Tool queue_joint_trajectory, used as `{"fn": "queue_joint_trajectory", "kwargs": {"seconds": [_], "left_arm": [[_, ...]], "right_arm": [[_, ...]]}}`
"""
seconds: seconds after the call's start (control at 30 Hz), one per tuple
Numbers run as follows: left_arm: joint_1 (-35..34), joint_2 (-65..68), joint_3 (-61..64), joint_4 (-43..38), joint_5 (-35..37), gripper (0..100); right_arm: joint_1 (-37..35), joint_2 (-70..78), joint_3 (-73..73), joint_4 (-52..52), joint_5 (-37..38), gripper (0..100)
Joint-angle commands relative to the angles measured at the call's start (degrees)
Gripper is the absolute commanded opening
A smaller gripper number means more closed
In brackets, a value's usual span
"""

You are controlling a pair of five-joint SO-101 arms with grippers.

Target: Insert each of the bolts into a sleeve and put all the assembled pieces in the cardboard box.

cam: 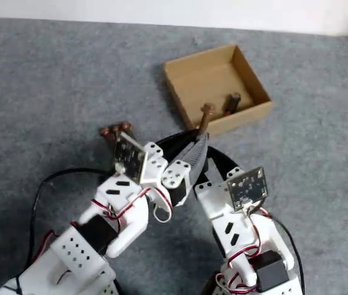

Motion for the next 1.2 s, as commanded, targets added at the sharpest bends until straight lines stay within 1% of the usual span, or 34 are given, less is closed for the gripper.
{"fn": "queue_joint_trajectory", "kwargs": {"seconds": [0.0, 0.07, 0.13, 0.23, 0.37, 0.5, 0.73, 0.83, 1.17], "left_arm": [[-0.4, -0.8, 4.7, -17.0, -4.7, 1], [-0.2, -0.8, 6.3, -22.2, -8.1, 1], [-0.1, -0.8, 6.8, -24.0, -9.2, 1], [-0.1, -0.8, 7.0, -23.9, -7.6, 1], [-0.3, -0.8, 6.5, -24.3, -3.2, 1], [-0.3, -0.4, 8.7, -23.9, 1.4, 1], [-1.7, -0.4, 12.2, -23.9, 1.8, 1], [-1.7, -0.6, 13.8, -23.9, 1.8, 1], [-1.5, -0.7, 15.9, -23.9, 1.8, 1]], "right_arm": [[0.3, -0.7, -0.7, -2.0, -0.4, 0.4], [0.3, -0.7, -0.7, -1.9, -0.3, 0.4], [0.3, -0.7, -0.7, -1.9, -0.3, 0.4], [0.2, -0.7, -0.7, -1.9, -0.3, 0.4], [0.2, -0.7, -0.4, -1.9, 0.1, 0.4], [0.0, -0.7, -0.6, -1.9, 3.1, 0.4], [-3.5, -0.7, -0.8, 0.7, 3.7, 0.4], [-3.6, -0.7, -0.7, 0.7, 6.2, 0.4], [-3.2, -0.7, -0.6, 0.7, 6.1, 0.4]]}}
